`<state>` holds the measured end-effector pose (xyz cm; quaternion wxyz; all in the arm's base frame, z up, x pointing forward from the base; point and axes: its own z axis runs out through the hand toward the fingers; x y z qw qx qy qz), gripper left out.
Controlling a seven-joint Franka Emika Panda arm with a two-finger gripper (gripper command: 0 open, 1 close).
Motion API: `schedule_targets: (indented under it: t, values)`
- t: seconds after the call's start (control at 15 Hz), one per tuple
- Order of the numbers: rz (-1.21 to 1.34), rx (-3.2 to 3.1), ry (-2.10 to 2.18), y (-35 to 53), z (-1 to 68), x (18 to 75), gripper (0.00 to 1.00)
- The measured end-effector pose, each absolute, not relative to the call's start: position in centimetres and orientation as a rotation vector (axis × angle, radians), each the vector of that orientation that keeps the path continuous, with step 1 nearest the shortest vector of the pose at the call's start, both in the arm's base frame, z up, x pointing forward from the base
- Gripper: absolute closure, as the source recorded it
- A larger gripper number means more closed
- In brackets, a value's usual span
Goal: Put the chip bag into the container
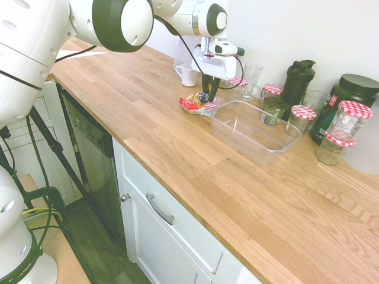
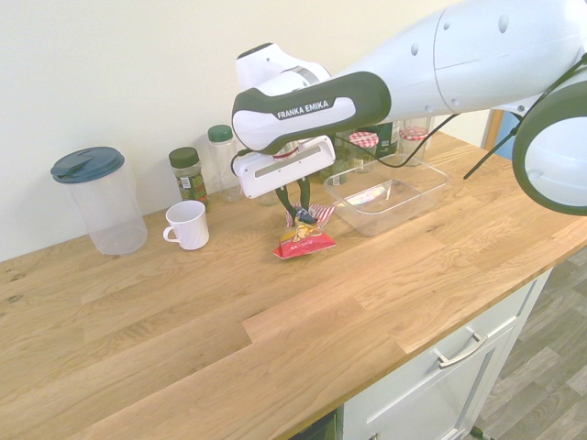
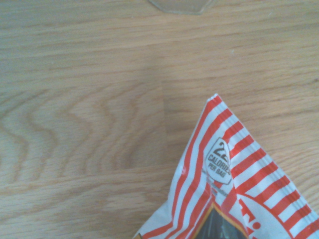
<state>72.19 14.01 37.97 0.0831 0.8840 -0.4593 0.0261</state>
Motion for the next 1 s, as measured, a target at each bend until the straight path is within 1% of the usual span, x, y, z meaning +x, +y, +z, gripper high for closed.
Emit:
schedule_targets:
  t: [0.6, 1.0]
  values:
    - [0.091, 2.651, -1.380, 13.5, 38.2, 72.1, 1.00]
    - [0.161, 2.721, -1.327, 16.2, 42.5, 68.2, 1.00]
